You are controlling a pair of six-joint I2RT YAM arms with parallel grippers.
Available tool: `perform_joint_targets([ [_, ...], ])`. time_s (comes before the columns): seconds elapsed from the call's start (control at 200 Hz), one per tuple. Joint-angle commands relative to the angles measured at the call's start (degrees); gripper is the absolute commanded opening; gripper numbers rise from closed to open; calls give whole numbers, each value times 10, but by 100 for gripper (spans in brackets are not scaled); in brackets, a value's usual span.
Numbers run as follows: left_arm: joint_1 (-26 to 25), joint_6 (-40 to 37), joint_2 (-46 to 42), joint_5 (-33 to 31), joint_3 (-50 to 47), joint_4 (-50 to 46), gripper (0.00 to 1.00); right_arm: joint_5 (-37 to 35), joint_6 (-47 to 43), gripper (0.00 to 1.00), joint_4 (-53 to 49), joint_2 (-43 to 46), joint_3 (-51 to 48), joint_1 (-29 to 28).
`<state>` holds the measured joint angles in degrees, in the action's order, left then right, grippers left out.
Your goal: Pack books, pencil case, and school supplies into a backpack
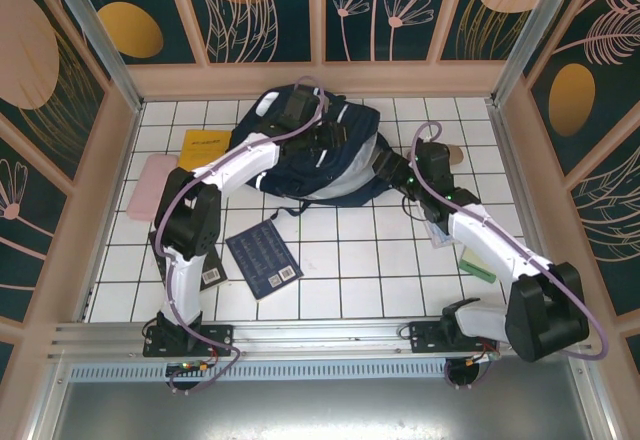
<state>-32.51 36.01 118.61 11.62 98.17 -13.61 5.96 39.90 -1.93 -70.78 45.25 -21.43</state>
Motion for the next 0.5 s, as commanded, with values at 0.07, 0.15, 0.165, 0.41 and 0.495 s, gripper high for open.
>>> perform_joint_targets([
  [0.07, 13, 10, -89, -89, -53, -9, 71, -14, -38, 66, -12, 9, -9, -52],
  [0.15, 15, 18, -136, -119, -100, -18, 75, -13, -40, 66, -2, 0, -8, -78],
  [0.165, 16, 20, -143, -125, -111, -21, 76, -14, -40, 66, -1, -3, -8, -82],
  [0.41, 32, 95, -313, -206, -310, -58, 75, -9, -51, 62, 35, -69, 16, -174],
  [0.495, 32, 131, -365, -217, -387, -66, 71, 0, -50, 61, 49, -100, 26, -197],
])
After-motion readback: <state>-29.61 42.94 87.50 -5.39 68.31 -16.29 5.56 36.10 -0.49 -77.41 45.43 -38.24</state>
